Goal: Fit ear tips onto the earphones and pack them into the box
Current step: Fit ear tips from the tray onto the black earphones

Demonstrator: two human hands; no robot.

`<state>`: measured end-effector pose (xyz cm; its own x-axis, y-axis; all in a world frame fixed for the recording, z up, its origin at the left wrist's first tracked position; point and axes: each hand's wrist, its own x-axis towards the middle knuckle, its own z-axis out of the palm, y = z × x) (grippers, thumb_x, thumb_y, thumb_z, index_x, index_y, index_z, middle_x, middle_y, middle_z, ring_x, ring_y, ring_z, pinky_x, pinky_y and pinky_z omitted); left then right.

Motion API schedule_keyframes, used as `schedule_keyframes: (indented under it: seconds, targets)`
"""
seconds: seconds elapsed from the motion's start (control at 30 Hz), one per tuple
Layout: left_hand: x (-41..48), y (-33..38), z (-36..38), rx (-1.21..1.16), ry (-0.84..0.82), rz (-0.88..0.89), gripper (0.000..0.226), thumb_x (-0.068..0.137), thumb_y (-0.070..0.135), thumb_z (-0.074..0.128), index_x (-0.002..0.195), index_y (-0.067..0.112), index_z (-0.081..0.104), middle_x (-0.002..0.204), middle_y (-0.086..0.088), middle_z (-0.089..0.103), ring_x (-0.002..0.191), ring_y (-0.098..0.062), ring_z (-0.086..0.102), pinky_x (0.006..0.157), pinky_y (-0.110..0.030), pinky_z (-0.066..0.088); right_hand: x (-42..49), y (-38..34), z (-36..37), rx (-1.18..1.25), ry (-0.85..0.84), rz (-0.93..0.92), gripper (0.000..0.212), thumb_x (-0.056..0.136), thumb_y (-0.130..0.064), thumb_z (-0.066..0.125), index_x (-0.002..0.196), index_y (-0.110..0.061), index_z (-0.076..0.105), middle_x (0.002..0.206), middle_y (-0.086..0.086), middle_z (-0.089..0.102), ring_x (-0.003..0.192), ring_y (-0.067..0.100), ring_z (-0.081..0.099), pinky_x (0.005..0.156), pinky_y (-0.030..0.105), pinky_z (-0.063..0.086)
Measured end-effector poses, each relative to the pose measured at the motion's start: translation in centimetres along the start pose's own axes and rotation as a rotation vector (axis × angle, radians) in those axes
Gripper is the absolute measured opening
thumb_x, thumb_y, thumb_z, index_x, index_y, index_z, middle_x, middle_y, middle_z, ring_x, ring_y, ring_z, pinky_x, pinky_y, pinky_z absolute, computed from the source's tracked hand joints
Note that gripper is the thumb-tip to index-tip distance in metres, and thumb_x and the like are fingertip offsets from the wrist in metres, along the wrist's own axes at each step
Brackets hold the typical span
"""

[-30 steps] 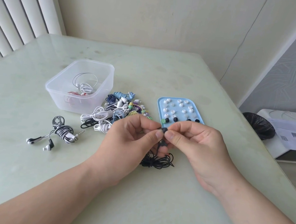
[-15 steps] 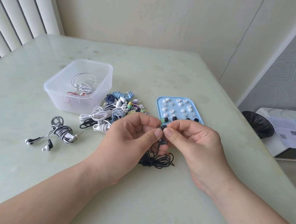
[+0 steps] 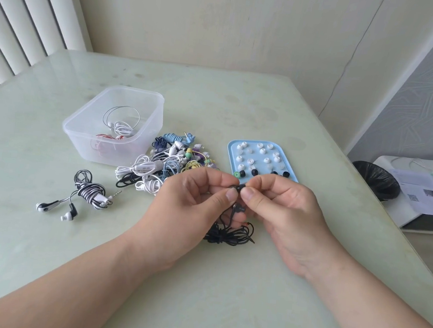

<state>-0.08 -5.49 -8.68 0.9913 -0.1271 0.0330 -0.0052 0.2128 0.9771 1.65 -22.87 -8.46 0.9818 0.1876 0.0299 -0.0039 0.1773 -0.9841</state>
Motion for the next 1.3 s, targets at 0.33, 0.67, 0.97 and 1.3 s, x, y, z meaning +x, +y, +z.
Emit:
schedule_keyframes:
  seconds: [0.33,0.67,0.97,1.3]
  targets:
    - [-0.08,0.21,0.16,-0.041,0.007,-0.012,0.009,0.093,-0.001,0.067,0.101,-0.003,0.065,0.092,-0.026,0.074,0.07,-0.03,0.075,0.069,-0.035,0.063,0.4,0.13,-0.37,0.092,-0.042,0.068,0.01,0.084,-0.007,0.069,0.092,-0.002,0.068,0.096,0.032,0.066,0.083,0.043,0.06,0.063,0.038,0.055]
    - [-0.05,0.31,0.13,-0.006,0.002,-0.037,0.003,0.094,0.0,0.068,0.097,0.0,0.068,0.086,-0.022,0.076,0.068,-0.029,0.074,0.068,-0.037,0.064,0.39,0.11,-0.38,0.032,-0.087,0.054,0.008,0.091,-0.011,0.066,0.094,-0.004,0.066,0.094,0.027,0.07,0.077,0.04,0.063,0.066,0.038,0.056]
    - [0.02,0.16,-0.09,0.02,0.017,-0.046,0.009,0.094,0.0,0.068,0.102,-0.005,0.065,0.087,-0.022,0.075,0.07,-0.032,0.076,0.069,-0.039,0.064,-0.09,0.0,0.17,-0.125,-0.046,-0.084,0.009,0.098,0.008,0.056,0.091,0.004,0.061,0.07,-0.002,0.07,0.059,0.014,0.065,0.06,0.021,0.054]
    - [-0.05,-0.03,0.17,0.039,0.035,0.014,0.003,0.095,-0.003,0.067,0.097,-0.002,0.067,0.078,-0.013,0.076,0.068,-0.027,0.076,0.069,-0.035,0.064,-0.25,-0.22,0.05,-0.211,0.016,-0.147,0.006,0.094,0.006,0.066,0.091,0.001,0.068,0.077,0.006,0.074,0.063,0.017,0.071,0.064,0.02,0.056]
